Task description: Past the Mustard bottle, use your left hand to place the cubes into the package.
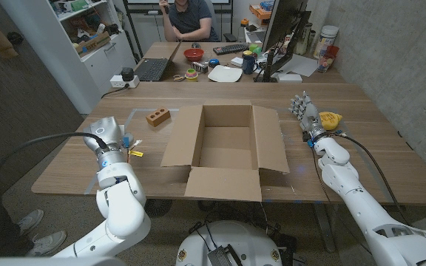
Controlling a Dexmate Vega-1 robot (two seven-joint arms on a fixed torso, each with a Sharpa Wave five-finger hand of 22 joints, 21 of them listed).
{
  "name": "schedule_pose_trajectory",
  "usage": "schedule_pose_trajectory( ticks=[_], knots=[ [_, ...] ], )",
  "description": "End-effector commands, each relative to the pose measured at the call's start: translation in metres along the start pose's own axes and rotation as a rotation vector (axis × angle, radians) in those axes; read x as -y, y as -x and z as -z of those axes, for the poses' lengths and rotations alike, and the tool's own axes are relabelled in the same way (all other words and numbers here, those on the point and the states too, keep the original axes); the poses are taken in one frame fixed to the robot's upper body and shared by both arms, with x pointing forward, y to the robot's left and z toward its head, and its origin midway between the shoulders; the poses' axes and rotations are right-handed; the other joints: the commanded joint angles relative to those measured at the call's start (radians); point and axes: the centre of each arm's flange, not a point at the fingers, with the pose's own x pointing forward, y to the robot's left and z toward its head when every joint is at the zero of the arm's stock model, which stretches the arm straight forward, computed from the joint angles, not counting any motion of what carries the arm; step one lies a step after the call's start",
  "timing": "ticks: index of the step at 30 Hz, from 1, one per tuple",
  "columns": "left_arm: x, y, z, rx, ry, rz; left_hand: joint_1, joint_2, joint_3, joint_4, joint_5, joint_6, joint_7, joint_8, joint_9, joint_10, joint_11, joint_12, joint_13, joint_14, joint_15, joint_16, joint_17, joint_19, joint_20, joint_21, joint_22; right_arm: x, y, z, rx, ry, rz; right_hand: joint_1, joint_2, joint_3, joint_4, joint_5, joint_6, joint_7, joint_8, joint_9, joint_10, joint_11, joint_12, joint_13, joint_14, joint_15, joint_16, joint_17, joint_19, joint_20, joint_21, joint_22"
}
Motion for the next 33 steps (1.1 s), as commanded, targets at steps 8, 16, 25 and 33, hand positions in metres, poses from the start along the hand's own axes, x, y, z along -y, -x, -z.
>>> schedule_pose_trajectory(
  ticks=[8,16,25,33],
  knots=[
    [-0.019,-0.003,-0.006,0.016,0.039,-0.110,0.195,0.183,0.019,0.021,0.005,0.014,0.000,0.005,0.002,0.045,-0.049,0.014,0.007,0.257,-0.361,-0.010,0.007,0.002,-0.073,0.007,0.002,0.004,0.001,0.001,0.003,-0.003,0.006,-0.005,0.002,-0.007,0.001,0.006,0.002,-0.002,0.008,0.004,0.006,0.001,0.006,0.006,0.006,0.006,-0.002,0.000,0.002,-0.003,-0.005,0.003],
    [-0.021,-0.003,-0.008,0.017,0.060,-0.164,0.195,0.183,0.017,0.023,0.005,0.016,-0.001,0.005,0.001,0.048,-0.050,0.020,0.007,0.261,-0.362,-0.014,0.011,0.002,-0.073,0.010,0.002,0.005,0.001,0.000,0.006,-0.004,0.011,-0.005,0.003,-0.008,0.001,0.007,0.001,-0.002,0.008,0.004,0.006,0.000,0.006,0.006,0.006,0.006,-0.003,0.000,0.003,-0.003,-0.008,0.003],
    [-0.022,-0.005,-0.012,0.025,0.081,-0.189,0.191,0.183,0.013,0.029,0.005,0.030,-0.001,0.008,0.000,0.051,-0.053,0.029,0.010,0.268,-0.361,-0.018,0.015,0.005,-0.072,0.014,0.002,0.006,0.001,0.000,0.008,-0.004,0.012,-0.005,0.003,-0.009,0.001,0.007,0.001,-0.001,0.008,0.004,0.006,0.002,0.006,0.006,0.007,0.006,-0.003,0.000,0.004,-0.003,-0.011,0.003],
    [-0.020,-0.009,-0.016,0.030,0.111,-0.197,0.193,0.183,0.013,0.030,0.005,0.035,-0.002,0.008,-0.001,0.051,-0.057,0.034,0.010,0.273,-0.362,-0.023,0.020,0.007,-0.074,0.018,0.001,0.007,0.002,0.001,0.009,-0.005,0.018,-0.005,0.003,-0.010,0.000,0.007,0.001,-0.001,0.008,0.004,0.006,0.003,0.006,0.006,0.007,0.008,-0.003,0.000,0.005,-0.004,-0.014,0.004]
  ],
)
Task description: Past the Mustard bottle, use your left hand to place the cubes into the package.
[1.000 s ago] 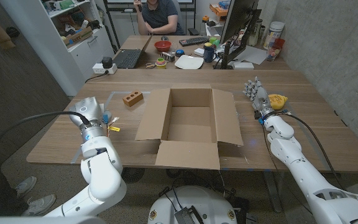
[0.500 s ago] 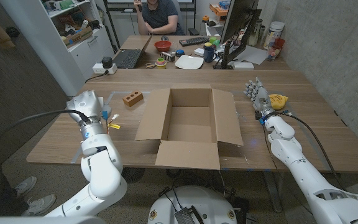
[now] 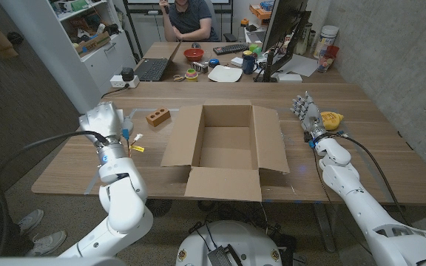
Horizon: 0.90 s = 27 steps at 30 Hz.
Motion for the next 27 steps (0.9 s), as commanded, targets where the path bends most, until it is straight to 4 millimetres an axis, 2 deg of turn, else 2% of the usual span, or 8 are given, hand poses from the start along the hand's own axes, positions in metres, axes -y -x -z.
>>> schedule_pose_trajectory(
  ticks=[1,8,13,16,18,20,27],
  knots=[
    [0.002,-0.005,-0.008,0.019,0.041,-0.028,0.193,0.183,0.020,0.023,0.006,0.012,-0.001,0.005,0.000,0.051,-0.050,0.012,0.009,0.269,-0.362,-0.003,0.006,0.004,-0.070,0.007,0.001,0.002,0.001,0.000,0.002,-0.002,0.008,-0.005,0.003,-0.002,0.001,0.004,0.002,-0.001,0.008,0.004,0.006,0.002,0.006,0.006,0.007,0.007,-0.003,0.000,0.002,0.001,-0.006,0.004],
    [0.003,-0.007,-0.011,0.018,0.073,-0.049,0.193,0.182,0.019,0.024,0.006,0.016,0.000,0.004,-0.001,0.056,-0.049,0.020,0.010,0.273,-0.362,-0.007,0.010,0.006,-0.070,0.011,0.001,0.005,0.001,0.000,0.003,-0.001,0.012,-0.005,0.003,-0.002,0.001,0.004,0.001,-0.001,0.008,0.004,0.007,0.002,0.006,0.006,0.007,0.006,-0.003,0.000,0.003,0.000,-0.009,0.004],
    [0.003,-0.010,-0.011,0.026,0.128,-0.040,0.192,0.182,0.017,0.026,0.006,0.022,-0.001,0.006,-0.001,0.059,-0.059,0.023,0.008,0.279,-0.362,-0.010,0.013,0.009,-0.069,0.014,0.001,0.006,0.002,0.000,0.003,-0.001,0.013,-0.005,0.003,-0.003,0.000,0.004,0.001,-0.001,0.008,0.004,0.007,0.002,0.006,0.006,0.007,0.007,-0.003,0.000,0.003,0.001,-0.010,0.004],
    [0.004,-0.012,-0.016,0.024,0.102,-0.040,0.192,0.181,0.016,0.026,0.006,0.025,0.000,0.006,-0.002,0.058,-0.056,0.024,0.007,0.281,-0.362,-0.011,0.014,0.011,-0.070,0.015,0.001,0.006,0.002,0.001,0.003,-0.003,0.013,-0.005,0.003,-0.003,0.000,0.004,0.001,-0.002,0.008,0.004,0.006,0.003,0.006,0.006,0.007,0.007,-0.003,0.000,0.004,0.001,-0.012,0.004],
    [0.006,-0.015,-0.016,0.038,0.155,-0.007,0.191,0.181,0.016,0.027,0.006,0.021,0.000,0.004,-0.002,0.057,-0.055,0.026,0.008,0.282,-0.361,-0.013,0.015,0.012,-0.070,0.017,0.001,0.006,0.002,0.001,0.002,-0.003,0.013,-0.005,0.003,-0.003,0.000,0.004,0.001,-0.002,0.008,0.004,0.006,0.002,0.006,0.006,0.007,0.006,-0.003,0.000,0.004,0.001,-0.012,0.004],
    [0.006,-0.016,-0.020,0.042,0.127,-0.023,0.190,0.181,0.016,0.028,0.006,0.021,0.001,0.003,-0.002,0.055,-0.054,0.026,0.008,0.281,-0.361,-0.015,0.015,0.012,-0.070,0.017,0.001,0.006,0.002,0.002,0.000,-0.005,0.014,-0.005,0.003,-0.003,0.000,0.004,0.001,-0.002,0.008,0.004,0.007,0.002,0.006,0.006,0.006,0.007,-0.004,0.000,0.004,0.001,-0.013,0.004],
    [0.005,-0.020,-0.023,0.053,0.194,-0.026,0.187,0.182,0.015,0.032,0.006,0.018,0.001,0.000,-0.003,0.055,-0.052,0.028,0.005,0.281,-0.360,-0.020,0.016,0.013,-0.071,0.019,0.001,0.009,0.003,0.002,0.002,-0.003,0.019,-0.005,0.003,-0.004,0.000,0.005,0.001,-0.001,0.008,0.004,0.007,0.002,0.006,0.006,0.006,0.007,-0.003,0.000,0.005,0.001,-0.015,0.004]
  ],
)
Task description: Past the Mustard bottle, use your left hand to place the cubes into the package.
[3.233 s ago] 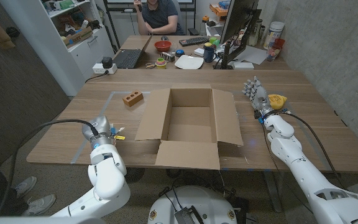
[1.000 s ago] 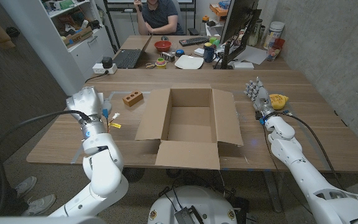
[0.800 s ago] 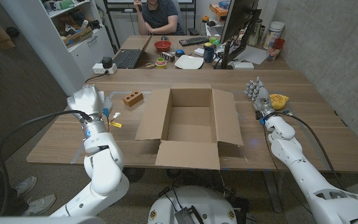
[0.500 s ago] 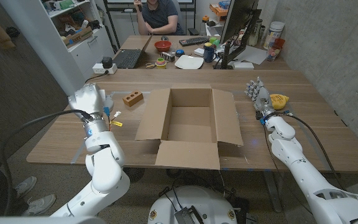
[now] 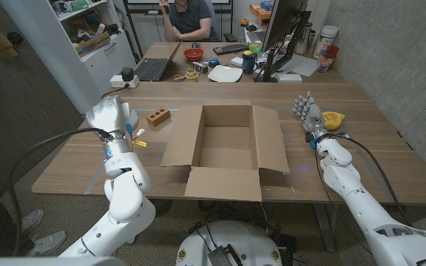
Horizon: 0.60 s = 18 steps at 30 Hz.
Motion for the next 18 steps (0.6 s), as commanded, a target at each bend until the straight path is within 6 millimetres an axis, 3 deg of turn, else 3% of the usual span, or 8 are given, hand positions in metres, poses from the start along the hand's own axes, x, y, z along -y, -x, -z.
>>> schedule_pose_trajectory(
  ticks=[1,6,18],
  knots=[
    [0.002,-0.008,-0.009,0.025,0.087,0.009,0.187,0.182,0.018,0.024,0.009,-0.001,0.001,0.000,0.000,0.055,-0.050,0.012,0.005,0.274,-0.361,-0.005,0.003,0.004,-0.068,0.008,0.001,0.004,0.001,0.001,0.001,-0.006,0.009,-0.005,0.003,-0.004,0.000,0.005,0.001,-0.001,0.008,0.004,0.007,0.002,0.006,0.006,0.006,0.007,-0.003,0.000,0.004,0.000,-0.007,0.004],
    [0.003,-0.013,-0.011,0.037,0.169,0.045,0.183,0.183,0.017,0.027,0.009,0.003,0.002,0.000,-0.001,0.060,-0.052,0.015,0.003,0.277,-0.361,-0.007,0.004,0.006,-0.068,0.010,0.001,0.005,0.002,0.001,0.002,-0.003,0.012,-0.005,0.003,-0.004,0.000,0.005,0.001,-0.001,0.008,0.004,0.007,0.004,0.006,0.006,0.007,0.007,-0.003,0.000,0.005,0.001,-0.008,0.004],
    [0.005,-0.019,-0.022,0.053,0.188,0.045,0.178,0.183,0.016,0.033,0.009,0.011,0.005,0.001,-0.003,0.064,-0.051,0.020,-0.002,0.286,-0.361,-0.013,0.006,0.009,-0.069,0.014,0.001,0.007,0.002,0.002,0.004,-0.005,0.017,-0.006,0.004,-0.005,0.000,0.005,0.002,-0.001,0.008,0.004,0.007,0.001,0.006,0.006,0.007,0.007,-0.003,0.000,0.007,0.000,-0.012,0.004]
  ],
)
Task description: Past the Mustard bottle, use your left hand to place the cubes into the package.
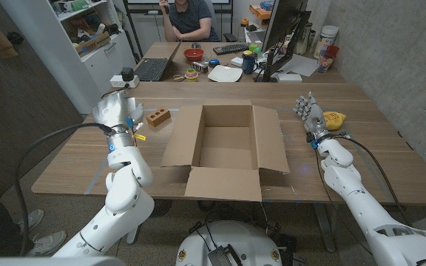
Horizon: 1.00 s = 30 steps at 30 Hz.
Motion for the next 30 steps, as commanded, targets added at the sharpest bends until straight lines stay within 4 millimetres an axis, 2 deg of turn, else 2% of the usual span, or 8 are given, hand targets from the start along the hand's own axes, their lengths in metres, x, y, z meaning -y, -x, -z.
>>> schedule_pose_trajectory(
  ticks=[1,13,30],
  knots=[
    [0.004,-0.008,-0.011,0.019,0.049,0.019,0.178,0.183,0.022,0.026,0.009,0.009,0.002,0.001,0.002,0.063,-0.053,0.008,-0.001,0.284,-0.359,-0.006,0.002,0.005,-0.065,0.006,0.004,0.002,0.000,0.001,0.002,-0.002,0.004,-0.006,0.004,-0.005,0.000,0.005,0.002,-0.001,0.008,0.004,0.008,0.003,0.006,0.006,0.007,0.005,-0.004,0.000,0.006,0.001,-0.006,0.004],
    [0.013,-0.016,-0.022,0.043,0.049,0.054,0.178,0.182,0.024,0.026,0.009,0.009,0.004,-0.001,0.001,0.061,-0.053,0.010,-0.005,0.283,-0.359,-0.016,0.004,0.007,-0.066,0.008,0.003,0.006,0.008,0.001,0.011,-0.008,0.016,-0.006,0.004,-0.007,0.000,0.006,0.001,-0.001,0.008,0.004,0.007,0.002,0.006,0.006,0.008,0.007,-0.003,0.000,0.008,0.001,-0.010,0.004],
    [0.014,-0.013,-0.043,0.123,0.084,0.075,0.184,0.174,0.025,0.019,0.009,0.017,0.000,-0.002,-0.002,0.060,-0.058,0.015,-0.011,0.288,-0.359,-0.025,0.008,0.006,-0.067,0.011,0.002,0.012,0.019,-0.001,0.024,-0.016,0.026,-0.007,0.003,-0.009,0.000,0.006,0.002,-0.001,0.008,0.004,0.011,0.001,0.007,0.006,0.009,0.007,-0.003,0.000,0.010,0.001,-0.015,0.004]
  ],
)
